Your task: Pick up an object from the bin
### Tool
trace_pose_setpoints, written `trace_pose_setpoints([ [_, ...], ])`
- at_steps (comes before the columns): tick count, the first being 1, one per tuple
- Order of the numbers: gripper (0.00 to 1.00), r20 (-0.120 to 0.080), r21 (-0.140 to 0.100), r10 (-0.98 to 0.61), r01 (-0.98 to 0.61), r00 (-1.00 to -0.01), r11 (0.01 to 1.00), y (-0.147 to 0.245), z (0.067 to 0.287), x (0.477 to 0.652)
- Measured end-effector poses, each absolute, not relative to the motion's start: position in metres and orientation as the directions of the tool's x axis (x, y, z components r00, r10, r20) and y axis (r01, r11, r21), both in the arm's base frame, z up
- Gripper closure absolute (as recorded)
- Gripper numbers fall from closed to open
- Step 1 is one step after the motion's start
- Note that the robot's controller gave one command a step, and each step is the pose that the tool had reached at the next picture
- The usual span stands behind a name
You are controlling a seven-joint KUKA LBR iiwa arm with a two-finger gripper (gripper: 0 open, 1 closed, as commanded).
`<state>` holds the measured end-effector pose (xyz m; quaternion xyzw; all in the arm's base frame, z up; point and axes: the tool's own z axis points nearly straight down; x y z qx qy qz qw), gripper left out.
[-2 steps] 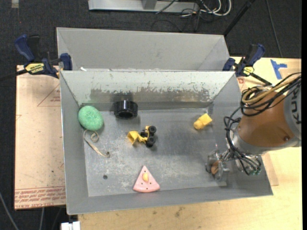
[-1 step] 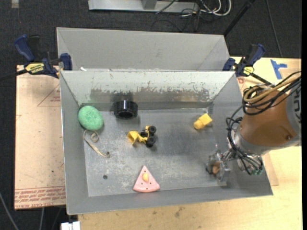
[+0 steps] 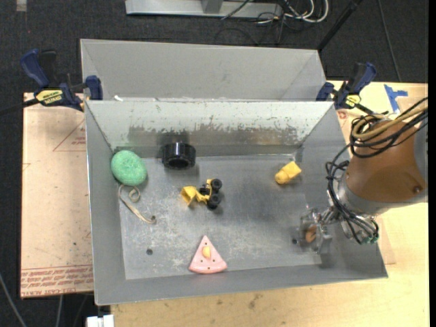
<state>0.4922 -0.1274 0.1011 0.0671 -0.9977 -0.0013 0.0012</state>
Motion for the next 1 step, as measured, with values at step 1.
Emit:
trace_pose_setpoints([
  [1,1.00,-0.003,0.000,-0.134,-0.134,-0.991,0.991,-0.1276,0.1132,0.4939],
])
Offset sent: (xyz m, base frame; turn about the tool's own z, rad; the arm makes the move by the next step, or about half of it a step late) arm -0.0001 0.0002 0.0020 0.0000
